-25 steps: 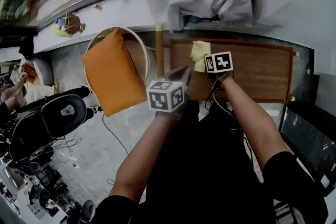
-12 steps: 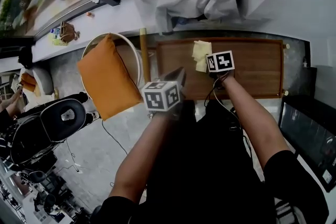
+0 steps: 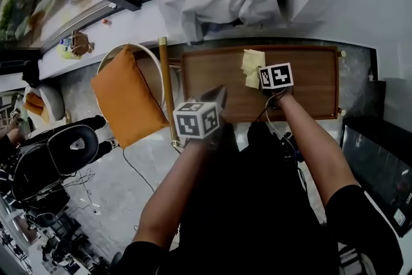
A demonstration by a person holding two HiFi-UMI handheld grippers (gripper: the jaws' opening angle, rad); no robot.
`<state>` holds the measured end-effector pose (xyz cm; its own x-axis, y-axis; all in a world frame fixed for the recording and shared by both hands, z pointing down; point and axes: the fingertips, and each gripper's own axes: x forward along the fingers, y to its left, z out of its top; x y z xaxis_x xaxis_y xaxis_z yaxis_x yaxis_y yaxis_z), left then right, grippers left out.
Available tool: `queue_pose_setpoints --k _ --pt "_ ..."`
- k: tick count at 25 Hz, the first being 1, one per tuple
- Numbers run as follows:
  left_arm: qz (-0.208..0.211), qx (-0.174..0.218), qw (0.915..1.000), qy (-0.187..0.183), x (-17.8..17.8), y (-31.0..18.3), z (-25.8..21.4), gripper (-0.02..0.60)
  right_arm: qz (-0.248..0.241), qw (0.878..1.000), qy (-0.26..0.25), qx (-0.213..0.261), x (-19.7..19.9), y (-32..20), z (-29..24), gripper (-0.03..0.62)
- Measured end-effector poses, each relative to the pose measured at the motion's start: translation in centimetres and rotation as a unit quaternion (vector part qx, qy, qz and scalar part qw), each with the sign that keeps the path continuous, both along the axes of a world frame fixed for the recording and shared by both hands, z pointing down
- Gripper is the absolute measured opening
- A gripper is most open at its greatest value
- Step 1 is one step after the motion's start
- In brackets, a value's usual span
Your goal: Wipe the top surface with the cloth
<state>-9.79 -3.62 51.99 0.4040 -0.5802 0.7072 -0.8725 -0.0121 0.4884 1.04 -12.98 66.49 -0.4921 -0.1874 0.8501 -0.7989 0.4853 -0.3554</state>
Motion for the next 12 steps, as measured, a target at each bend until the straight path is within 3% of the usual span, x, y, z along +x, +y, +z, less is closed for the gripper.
queue_pose_setpoints --k 12 --pt "0.022 -0.008 0.9997 0.007 5.4 -1.6 0.6 0.009 0.030 1.000 -0.001 0.002 6.3 -1.1 -0.6 0.032"
